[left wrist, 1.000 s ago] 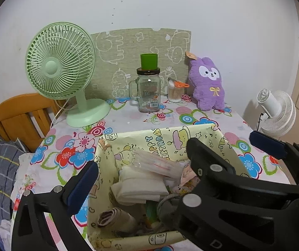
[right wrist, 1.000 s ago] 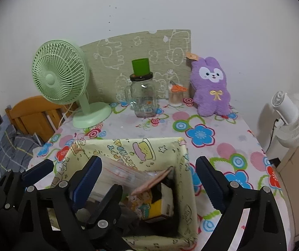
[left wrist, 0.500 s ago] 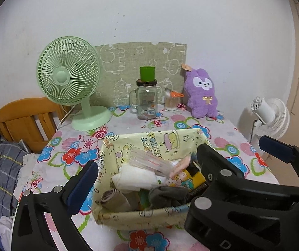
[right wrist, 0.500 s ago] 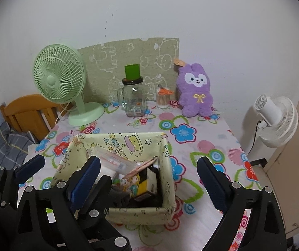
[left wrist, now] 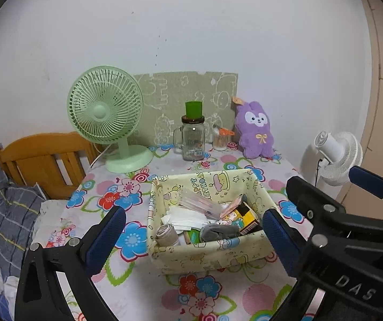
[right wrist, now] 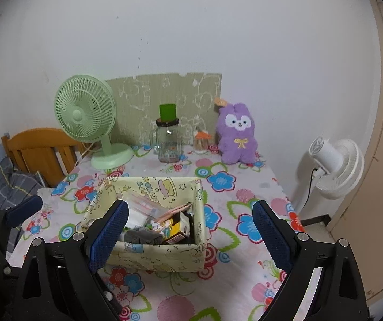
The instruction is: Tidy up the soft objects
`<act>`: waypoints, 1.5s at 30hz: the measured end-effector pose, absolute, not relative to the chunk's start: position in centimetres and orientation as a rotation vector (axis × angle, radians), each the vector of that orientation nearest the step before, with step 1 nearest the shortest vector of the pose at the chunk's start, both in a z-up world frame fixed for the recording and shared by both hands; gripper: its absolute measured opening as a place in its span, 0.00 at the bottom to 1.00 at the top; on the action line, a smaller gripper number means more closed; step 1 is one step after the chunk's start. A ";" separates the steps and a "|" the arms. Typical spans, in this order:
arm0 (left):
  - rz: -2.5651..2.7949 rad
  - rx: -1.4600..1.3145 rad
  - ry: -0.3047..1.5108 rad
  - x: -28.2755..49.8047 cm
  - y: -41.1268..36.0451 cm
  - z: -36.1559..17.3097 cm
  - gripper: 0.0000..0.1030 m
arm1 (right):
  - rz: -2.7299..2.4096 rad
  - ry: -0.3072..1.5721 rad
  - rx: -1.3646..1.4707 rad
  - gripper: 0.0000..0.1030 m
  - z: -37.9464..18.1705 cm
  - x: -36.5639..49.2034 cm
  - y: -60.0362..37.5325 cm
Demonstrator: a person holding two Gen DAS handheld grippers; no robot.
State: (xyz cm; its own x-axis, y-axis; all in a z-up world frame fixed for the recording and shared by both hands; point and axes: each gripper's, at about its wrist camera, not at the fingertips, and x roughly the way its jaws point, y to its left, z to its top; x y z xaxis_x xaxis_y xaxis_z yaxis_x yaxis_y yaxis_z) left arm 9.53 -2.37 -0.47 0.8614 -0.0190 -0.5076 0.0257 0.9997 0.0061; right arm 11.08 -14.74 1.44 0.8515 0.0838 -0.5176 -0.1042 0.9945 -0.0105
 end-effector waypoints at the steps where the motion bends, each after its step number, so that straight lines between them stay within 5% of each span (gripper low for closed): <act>1: -0.018 0.017 0.525 9.2 -2.3 -0.3 1.00 | 0.099 0.537 -0.041 0.93 1.7 10.7 -14.8; 45: 0.074 -0.030 0.386 -0.9 0.4 1.5 1.00 | 0.057 0.432 0.030 0.93 2.6 0.7 -17.5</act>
